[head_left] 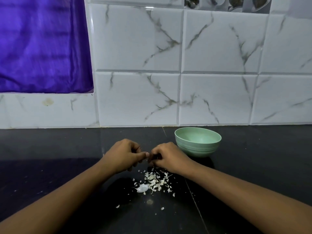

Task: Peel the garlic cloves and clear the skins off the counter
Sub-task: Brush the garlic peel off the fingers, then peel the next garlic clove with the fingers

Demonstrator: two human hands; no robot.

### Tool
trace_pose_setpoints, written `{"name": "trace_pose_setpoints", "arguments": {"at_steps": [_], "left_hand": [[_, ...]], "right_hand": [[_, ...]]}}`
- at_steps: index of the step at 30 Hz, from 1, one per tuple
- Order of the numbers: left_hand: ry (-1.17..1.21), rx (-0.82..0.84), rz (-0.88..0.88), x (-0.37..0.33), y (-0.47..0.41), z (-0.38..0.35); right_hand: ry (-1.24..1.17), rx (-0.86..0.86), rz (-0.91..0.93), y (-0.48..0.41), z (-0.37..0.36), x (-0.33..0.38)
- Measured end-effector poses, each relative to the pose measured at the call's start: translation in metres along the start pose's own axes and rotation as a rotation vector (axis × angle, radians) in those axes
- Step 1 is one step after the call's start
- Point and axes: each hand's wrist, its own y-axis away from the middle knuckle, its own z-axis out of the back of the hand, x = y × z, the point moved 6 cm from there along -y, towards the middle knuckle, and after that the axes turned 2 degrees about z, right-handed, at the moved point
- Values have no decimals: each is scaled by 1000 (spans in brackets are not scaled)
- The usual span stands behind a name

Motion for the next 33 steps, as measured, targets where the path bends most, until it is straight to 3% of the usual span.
{"name": "trace_pose_setpoints", "arguments": {"at_steps": [4, 12, 20, 33], "left_hand": [[5, 32, -26, -1, 2, -3], [-10, 14, -58, -5, 3, -2], [-64, 76, -48, -5, 5, -7], [26, 37, -78, -5, 3, -6]], "right_hand": [[-176, -75, -105, 0, 15, -9], [-426, 1, -303, 6, 13, -26], [-286, 29, -333, 10, 19, -33], [-42, 75, -176, 7, 17, -32]]}}
